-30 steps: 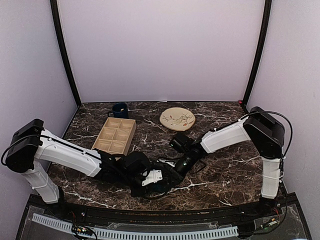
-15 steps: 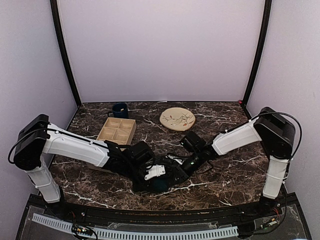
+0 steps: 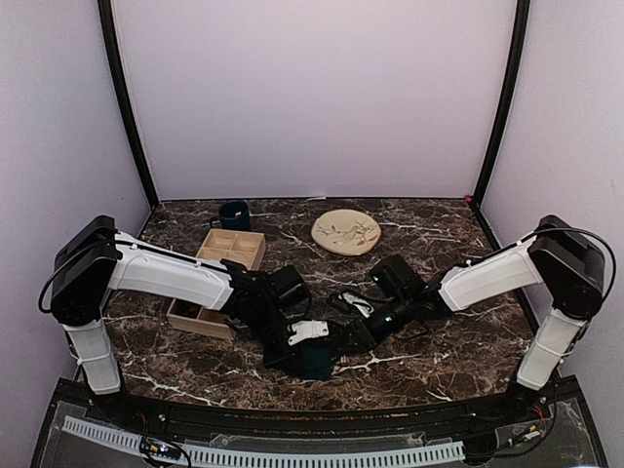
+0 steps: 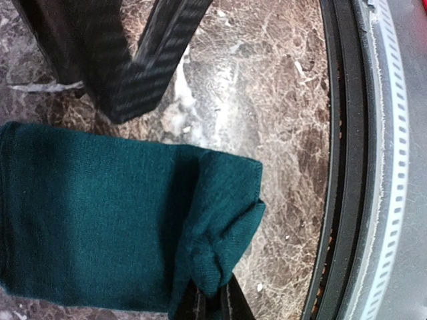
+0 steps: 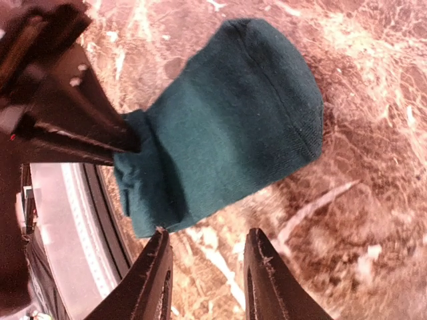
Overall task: Roll the socks
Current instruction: Roll the sock at the center of the board.
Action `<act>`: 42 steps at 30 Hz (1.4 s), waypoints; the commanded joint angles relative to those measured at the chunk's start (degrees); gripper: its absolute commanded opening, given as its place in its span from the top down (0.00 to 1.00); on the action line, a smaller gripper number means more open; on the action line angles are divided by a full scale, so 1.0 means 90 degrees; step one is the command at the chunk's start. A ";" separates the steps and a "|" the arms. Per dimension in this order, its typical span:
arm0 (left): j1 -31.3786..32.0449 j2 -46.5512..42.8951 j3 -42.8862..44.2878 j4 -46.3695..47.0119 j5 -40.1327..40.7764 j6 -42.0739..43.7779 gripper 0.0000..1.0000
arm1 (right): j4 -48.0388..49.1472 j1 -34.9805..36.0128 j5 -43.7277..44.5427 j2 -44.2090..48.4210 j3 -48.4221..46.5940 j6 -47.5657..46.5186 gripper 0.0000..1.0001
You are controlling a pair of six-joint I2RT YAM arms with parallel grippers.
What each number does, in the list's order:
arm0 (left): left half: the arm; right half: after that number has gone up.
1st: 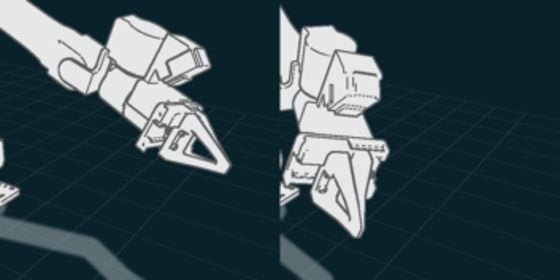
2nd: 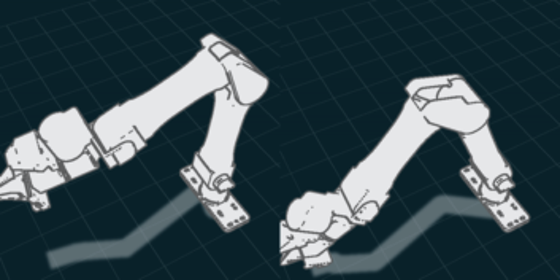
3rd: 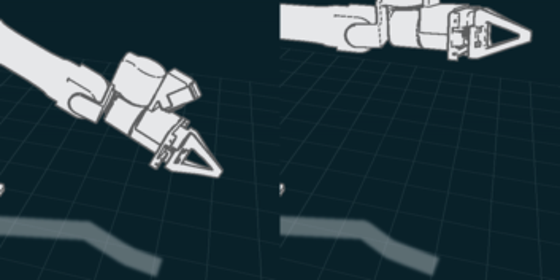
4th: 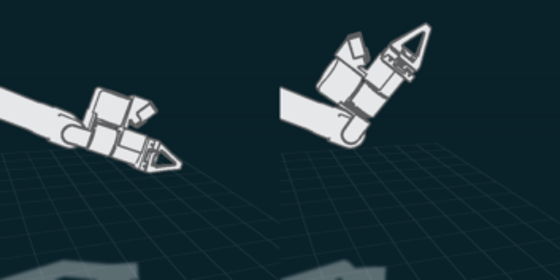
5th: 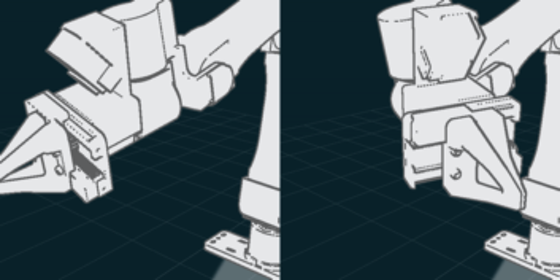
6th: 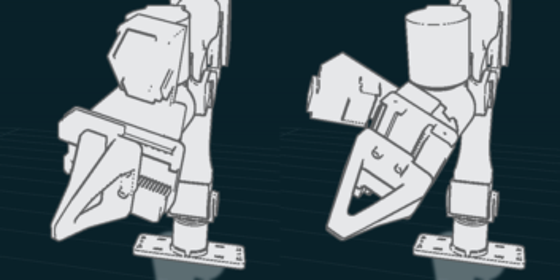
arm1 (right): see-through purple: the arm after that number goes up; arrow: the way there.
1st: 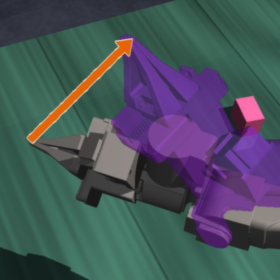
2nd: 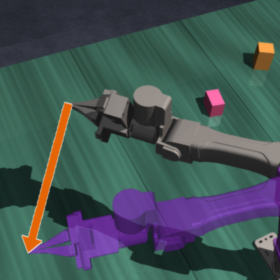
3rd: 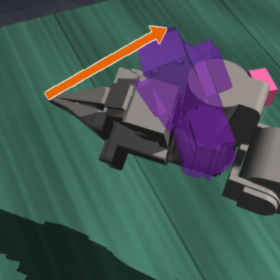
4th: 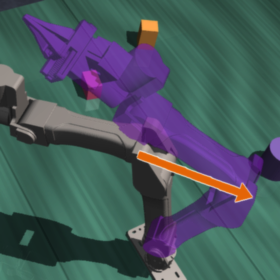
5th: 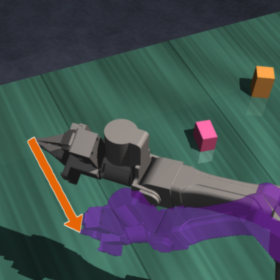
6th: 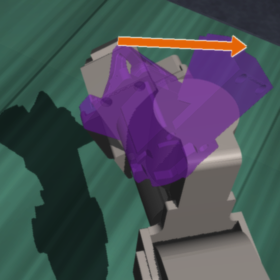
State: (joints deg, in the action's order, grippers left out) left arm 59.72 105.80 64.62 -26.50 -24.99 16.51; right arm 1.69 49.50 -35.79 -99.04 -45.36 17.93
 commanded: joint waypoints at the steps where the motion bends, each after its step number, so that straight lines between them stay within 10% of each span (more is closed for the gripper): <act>1: -0.0076 0.0246 0.0109 -0.0671 -0.0538 0.0143 1.00 | 0.0371 0.0078 0.0138 0.0447 0.0288 0.0082 0.67; 12: -0.0277 0.0616 0.0445 -0.0987 -0.0961 0.0265 1.00 | 0.0413 0.0467 0.0138 0.1546 0.0876 0.0082 0.67; 15: -0.0312 0.0727 0.0557 -0.1049 -0.1046 0.0261 1.00 | 0.0290 0.0759 0.3119 0.1757 0.0908 0.0243 0.65; 42: -0.0512 0.1333 0.0959 -0.1559 -0.1746 0.0195 1.00 | -0.0222 0.2501 0.5130 0.2621 0.1310 0.0077 0.62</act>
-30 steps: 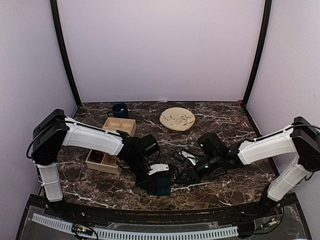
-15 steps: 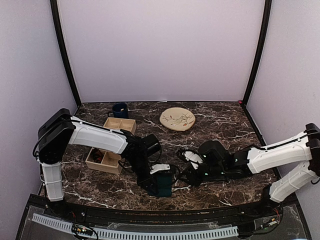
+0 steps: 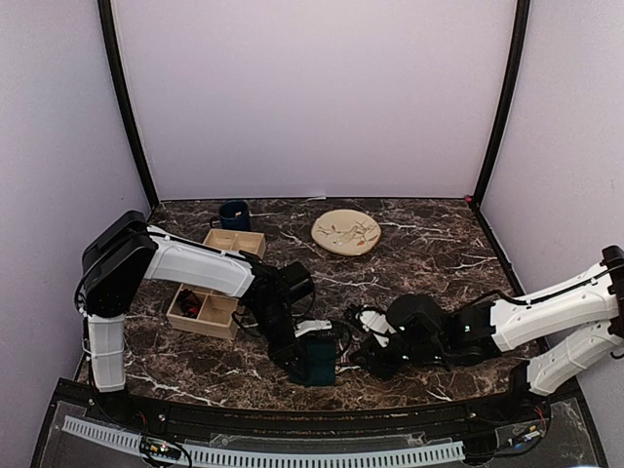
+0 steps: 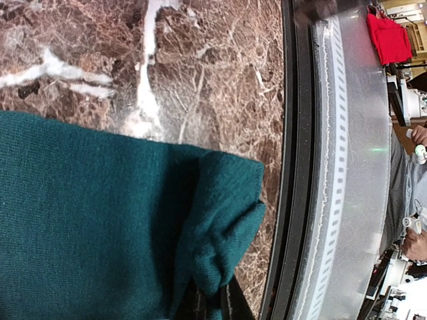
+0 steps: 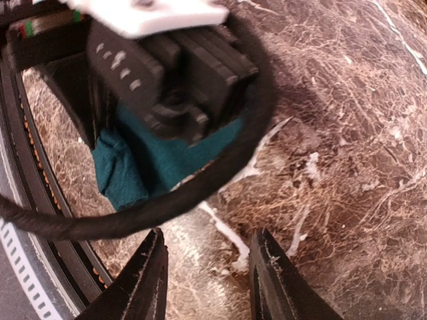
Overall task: Roll the socks
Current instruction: Roll the sock at the center of the board.
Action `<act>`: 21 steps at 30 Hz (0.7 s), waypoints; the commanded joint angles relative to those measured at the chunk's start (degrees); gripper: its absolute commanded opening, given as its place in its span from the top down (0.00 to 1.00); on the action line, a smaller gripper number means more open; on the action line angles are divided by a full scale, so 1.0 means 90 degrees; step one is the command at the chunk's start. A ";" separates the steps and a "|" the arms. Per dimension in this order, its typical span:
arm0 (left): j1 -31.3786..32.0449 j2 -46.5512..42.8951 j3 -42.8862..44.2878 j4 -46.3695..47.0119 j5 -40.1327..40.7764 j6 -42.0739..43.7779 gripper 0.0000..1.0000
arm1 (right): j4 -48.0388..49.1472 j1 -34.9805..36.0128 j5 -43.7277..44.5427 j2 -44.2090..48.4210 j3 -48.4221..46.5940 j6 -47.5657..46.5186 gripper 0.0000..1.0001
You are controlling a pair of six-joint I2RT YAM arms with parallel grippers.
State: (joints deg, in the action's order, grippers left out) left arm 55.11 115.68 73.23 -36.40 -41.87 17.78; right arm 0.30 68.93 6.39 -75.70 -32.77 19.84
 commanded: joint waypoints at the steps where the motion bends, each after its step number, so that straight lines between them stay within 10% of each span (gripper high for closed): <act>1: -0.0008 0.0258 0.0014 -0.0488 0.0106 0.0060 1.00 | -0.0085 0.0431 0.0520 0.0027 -0.0105 -0.0163 0.62; 21: -0.0135 0.0505 0.0160 -0.0764 -0.0271 0.0228 1.00 | -0.0615 0.1702 0.0846 -0.1375 -0.1429 -0.2028 0.55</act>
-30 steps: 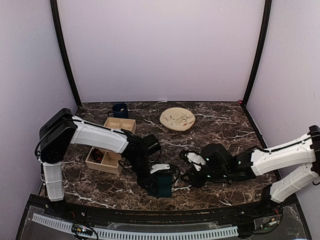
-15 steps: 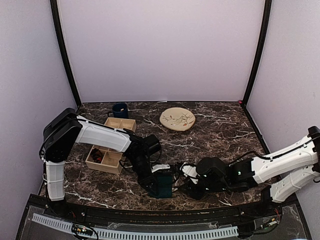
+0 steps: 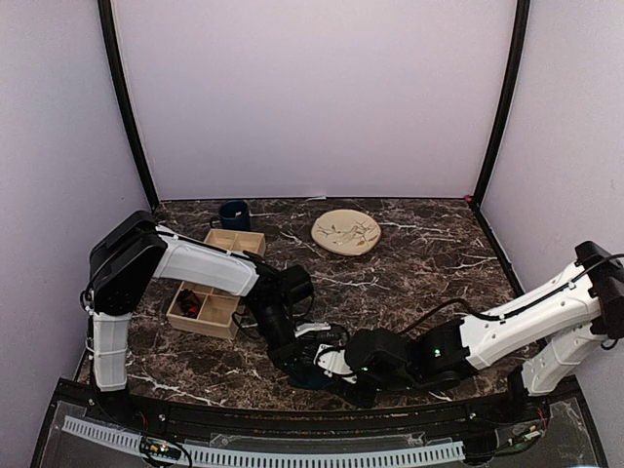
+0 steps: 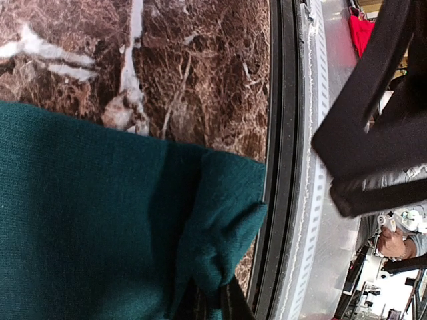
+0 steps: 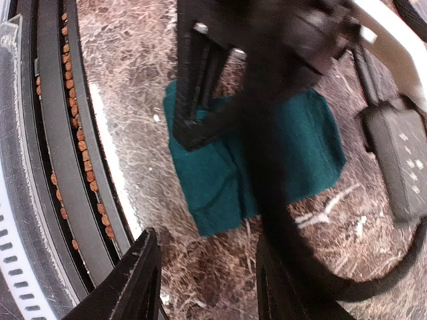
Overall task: Roll the socks
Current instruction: Roll the sock at the center of the board.
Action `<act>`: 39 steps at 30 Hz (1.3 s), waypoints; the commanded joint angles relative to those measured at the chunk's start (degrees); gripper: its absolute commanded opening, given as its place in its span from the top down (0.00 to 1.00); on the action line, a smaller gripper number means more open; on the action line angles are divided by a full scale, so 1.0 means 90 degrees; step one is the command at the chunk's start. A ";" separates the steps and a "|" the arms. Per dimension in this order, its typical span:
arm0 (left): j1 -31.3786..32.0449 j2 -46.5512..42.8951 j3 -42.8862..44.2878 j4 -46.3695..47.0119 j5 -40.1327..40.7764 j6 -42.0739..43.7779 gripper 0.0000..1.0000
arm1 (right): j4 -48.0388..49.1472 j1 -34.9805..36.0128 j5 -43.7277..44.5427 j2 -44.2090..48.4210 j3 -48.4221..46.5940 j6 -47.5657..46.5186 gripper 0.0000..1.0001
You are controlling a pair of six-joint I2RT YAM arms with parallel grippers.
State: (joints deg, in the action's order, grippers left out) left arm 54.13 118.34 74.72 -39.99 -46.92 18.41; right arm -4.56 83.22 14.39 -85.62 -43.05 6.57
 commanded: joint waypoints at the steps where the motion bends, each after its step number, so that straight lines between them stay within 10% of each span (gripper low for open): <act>1: -0.0033 0.0209 -0.0005 -0.0368 0.0275 0.0159 1.00 | -0.0086 0.0124 -0.0069 -0.0353 -0.0337 -0.0635 0.55; 23: -0.0067 0.0317 0.0172 -0.0536 0.0233 0.0234 1.00 | 0.0069 -0.0021 -0.0037 -0.1231 -0.0667 -0.1761 0.55; 39: -0.0067 0.0345 0.0223 -0.0577 0.0242 0.0261 1.00 | 0.0018 -0.0382 -0.0378 -0.1614 -0.0794 -0.1887 0.73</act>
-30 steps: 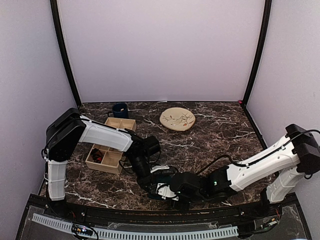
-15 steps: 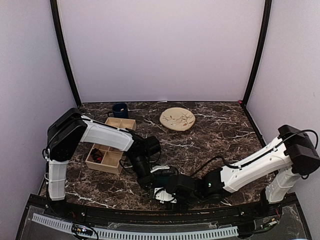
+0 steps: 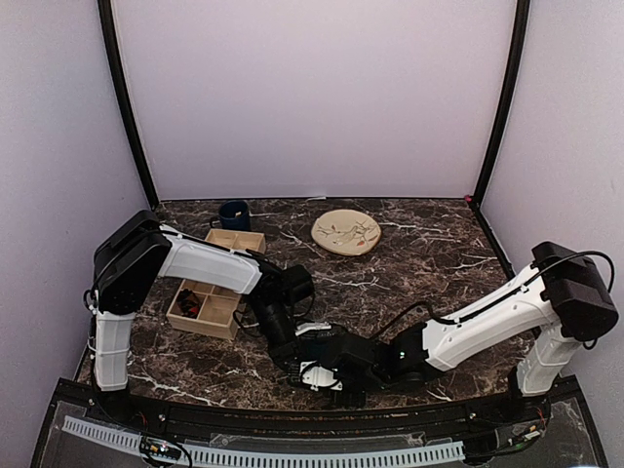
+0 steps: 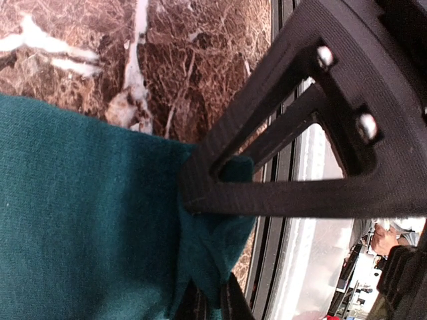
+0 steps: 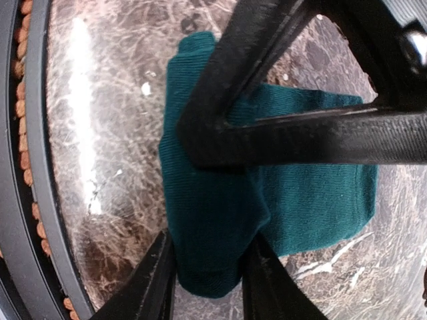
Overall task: Roll the socks
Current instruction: Roll the sock at the center of the board.
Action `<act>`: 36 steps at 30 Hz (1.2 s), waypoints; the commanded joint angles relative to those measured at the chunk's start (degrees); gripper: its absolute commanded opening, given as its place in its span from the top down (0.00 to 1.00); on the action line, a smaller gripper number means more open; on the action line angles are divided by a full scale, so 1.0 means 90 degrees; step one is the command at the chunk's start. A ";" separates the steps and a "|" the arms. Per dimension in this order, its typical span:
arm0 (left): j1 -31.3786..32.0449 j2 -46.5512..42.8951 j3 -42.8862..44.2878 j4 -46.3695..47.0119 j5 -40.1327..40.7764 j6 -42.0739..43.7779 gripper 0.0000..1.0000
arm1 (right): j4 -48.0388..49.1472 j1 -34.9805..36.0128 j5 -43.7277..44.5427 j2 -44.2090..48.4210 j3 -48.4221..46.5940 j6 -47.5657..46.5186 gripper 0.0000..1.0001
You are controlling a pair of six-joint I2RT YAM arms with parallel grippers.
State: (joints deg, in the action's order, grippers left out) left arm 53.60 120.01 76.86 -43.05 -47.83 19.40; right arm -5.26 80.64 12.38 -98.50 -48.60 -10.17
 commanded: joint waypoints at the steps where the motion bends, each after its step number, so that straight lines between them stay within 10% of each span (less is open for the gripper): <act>1: -0.0009 0.0169 -0.0019 -0.0237 0.0344 0.0151 1.00 | 0.0058 -0.0109 -0.0194 -0.0220 -0.0202 -0.0031 0.75; 12: -0.0092 0.0162 0.0048 -0.0203 0.0422 -0.0036 0.89 | -0.0344 -0.0310 -0.0596 -0.0439 -0.0301 0.0137 1.00; 36: -0.0507 -0.1096 -0.0660 0.0854 0.0495 -0.0921 0.71 | -0.0508 -0.0476 -0.0994 -0.0583 -0.0320 0.0582 1.00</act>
State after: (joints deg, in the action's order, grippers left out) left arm 50.26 115.15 72.47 -37.80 -44.51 12.93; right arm -6.04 76.79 4.43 -101.21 -51.86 -5.48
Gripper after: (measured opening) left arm 0.285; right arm 0.067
